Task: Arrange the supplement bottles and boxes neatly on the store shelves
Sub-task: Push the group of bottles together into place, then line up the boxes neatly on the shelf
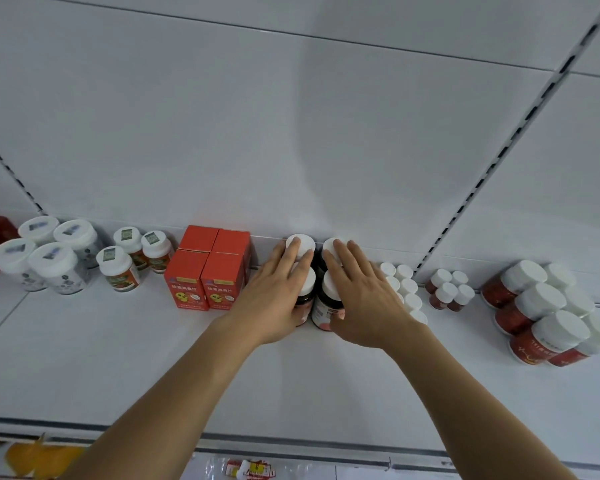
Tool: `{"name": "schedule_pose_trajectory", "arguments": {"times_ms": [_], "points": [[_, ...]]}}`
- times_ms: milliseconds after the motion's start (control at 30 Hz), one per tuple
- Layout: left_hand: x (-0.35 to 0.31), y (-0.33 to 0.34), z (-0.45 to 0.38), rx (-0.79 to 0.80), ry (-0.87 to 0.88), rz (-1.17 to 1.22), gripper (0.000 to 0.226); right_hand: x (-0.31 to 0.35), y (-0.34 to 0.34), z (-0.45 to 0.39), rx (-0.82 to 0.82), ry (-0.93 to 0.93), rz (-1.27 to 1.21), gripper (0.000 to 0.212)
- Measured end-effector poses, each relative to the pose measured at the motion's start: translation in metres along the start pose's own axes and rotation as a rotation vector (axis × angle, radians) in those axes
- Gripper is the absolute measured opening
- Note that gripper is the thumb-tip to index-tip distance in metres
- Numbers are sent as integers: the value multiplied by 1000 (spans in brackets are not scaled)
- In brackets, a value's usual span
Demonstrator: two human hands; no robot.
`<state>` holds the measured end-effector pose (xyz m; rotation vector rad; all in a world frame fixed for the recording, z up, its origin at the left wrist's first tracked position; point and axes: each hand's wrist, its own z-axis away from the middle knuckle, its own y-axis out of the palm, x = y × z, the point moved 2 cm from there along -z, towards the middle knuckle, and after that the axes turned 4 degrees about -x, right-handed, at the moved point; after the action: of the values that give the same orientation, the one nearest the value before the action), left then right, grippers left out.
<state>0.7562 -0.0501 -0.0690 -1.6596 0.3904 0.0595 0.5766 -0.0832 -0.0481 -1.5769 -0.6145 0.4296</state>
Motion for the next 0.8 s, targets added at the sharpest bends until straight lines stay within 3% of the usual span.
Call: {"name": "schedule_pose_trajectory", "arguments": {"times_ms": [400, 533, 800], "points": [[-6, -5, 3, -7, -22, 3, 97, -1, -1, 1, -6, -16, 37, 98], [-12, -19, 10, -59, -7, 36, 101, 0, -6, 4, -112, -7, -25, 91], [7, -61, 45, -340, -24, 104, 81, 50, -16, -1, -438, -154, -171, 66]]}}
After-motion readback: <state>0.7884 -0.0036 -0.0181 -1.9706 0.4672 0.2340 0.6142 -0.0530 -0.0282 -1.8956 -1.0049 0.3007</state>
